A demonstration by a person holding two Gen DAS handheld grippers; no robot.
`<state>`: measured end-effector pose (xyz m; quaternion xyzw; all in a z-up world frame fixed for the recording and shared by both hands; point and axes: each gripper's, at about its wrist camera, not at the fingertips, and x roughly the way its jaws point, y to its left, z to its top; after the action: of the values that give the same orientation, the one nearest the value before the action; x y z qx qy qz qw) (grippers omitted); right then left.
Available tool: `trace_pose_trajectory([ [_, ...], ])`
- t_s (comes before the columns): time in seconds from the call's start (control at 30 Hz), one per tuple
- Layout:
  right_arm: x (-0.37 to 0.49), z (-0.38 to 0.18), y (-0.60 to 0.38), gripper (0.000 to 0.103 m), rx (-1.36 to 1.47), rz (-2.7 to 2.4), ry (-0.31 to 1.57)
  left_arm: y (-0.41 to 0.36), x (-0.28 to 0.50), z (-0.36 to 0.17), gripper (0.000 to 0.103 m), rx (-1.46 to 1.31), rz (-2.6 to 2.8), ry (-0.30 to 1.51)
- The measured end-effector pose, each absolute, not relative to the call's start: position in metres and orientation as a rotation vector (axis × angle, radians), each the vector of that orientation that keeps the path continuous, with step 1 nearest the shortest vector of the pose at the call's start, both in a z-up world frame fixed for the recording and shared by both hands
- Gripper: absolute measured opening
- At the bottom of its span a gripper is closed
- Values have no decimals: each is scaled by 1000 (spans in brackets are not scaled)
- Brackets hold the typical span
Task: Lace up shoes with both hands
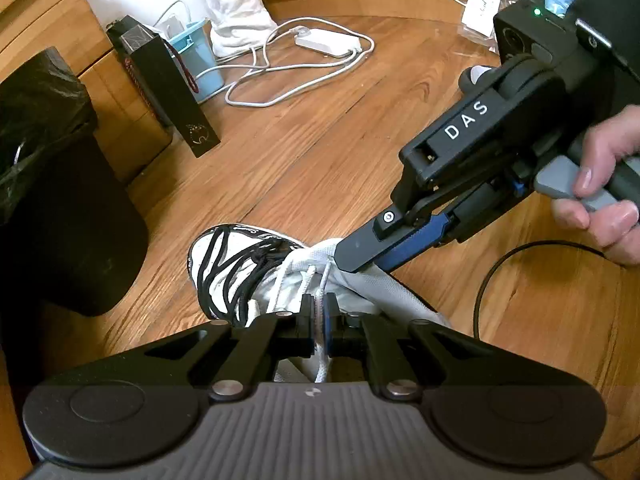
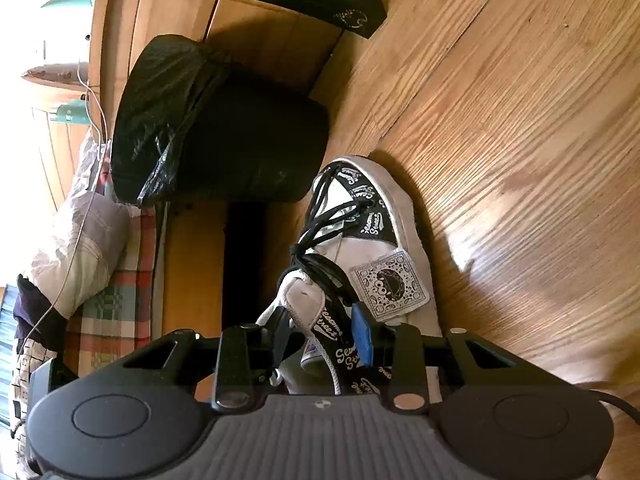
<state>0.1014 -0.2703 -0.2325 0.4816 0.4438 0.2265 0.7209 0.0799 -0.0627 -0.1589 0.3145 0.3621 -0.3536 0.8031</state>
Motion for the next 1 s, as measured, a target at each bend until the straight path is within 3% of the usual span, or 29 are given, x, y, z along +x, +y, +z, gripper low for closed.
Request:
trace_pose_trajectory([
  [1.0, 97, -232, -272, 41, 1061, 503, 981, -67, 72, -150, 5, 716, -787, 747],
])
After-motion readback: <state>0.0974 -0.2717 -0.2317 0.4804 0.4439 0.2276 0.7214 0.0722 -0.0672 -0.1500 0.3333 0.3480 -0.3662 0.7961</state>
